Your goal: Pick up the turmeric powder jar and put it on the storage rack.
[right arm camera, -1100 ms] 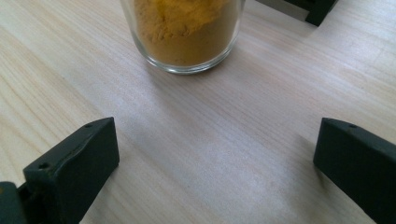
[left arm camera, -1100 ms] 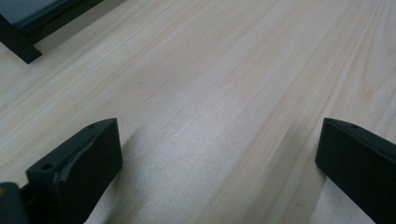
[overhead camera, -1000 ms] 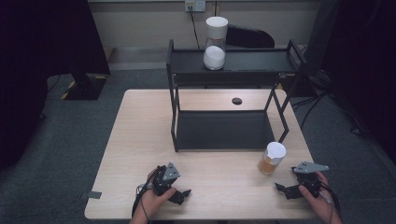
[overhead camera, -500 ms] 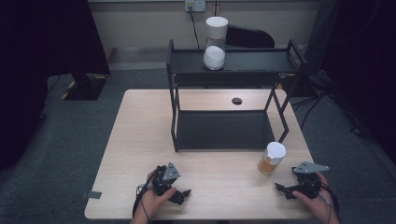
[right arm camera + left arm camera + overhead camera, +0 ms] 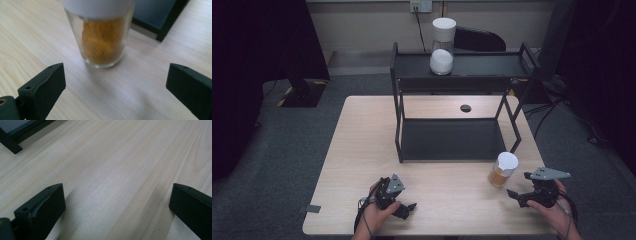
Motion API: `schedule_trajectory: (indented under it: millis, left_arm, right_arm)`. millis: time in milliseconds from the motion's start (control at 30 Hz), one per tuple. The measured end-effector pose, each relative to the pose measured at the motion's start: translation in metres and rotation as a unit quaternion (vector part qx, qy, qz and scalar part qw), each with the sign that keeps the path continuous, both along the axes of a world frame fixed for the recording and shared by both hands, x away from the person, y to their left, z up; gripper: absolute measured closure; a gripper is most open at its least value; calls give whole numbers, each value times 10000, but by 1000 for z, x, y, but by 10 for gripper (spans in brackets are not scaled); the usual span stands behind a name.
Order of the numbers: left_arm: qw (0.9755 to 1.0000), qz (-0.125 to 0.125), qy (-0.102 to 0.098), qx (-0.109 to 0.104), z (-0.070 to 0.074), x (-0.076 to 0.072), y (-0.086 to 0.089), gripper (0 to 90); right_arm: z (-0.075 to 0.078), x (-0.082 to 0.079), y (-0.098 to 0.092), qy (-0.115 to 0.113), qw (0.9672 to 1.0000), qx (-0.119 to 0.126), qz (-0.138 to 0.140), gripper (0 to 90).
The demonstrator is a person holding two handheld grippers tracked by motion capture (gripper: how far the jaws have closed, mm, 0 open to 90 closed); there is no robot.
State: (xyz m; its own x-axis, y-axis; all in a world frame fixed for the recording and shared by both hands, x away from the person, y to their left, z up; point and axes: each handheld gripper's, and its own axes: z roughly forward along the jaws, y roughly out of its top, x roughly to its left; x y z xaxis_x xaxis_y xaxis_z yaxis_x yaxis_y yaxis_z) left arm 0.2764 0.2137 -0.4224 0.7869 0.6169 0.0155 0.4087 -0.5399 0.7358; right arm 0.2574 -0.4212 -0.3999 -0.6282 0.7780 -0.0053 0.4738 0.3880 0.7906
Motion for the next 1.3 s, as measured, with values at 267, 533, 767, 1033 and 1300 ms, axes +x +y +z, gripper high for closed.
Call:
schedule_trajectory:
  millis: [267, 533, 767, 1033, 1300]
  left_arm:
    - [10000, 3, -2, -1, 0, 0, 0, 0]
    - [10000, 3, -2, 0, 0, 0, 0, 0]
    - [10000, 4, -2, -1, 0, 0, 0, 0]
    - [10000, 5, -1, -2, 0, 0, 0, 0]
    - [10000, 6, -1, -4, 0, 0, 0, 0]
  right_arm:
    - [2, 11, 10, -128, 9998, 160, 67, 23]
    - [-10, 21, 18, -297, 9983, 495, 98, 161]
    - [-21, 26, 20, -462, 9953, 844, 126, 281]
    - [-17, 27, 26, -611, 9961, 616, 162, 306]
    - [-5, 37, 32, -583, 9963, 591, 243, 307]
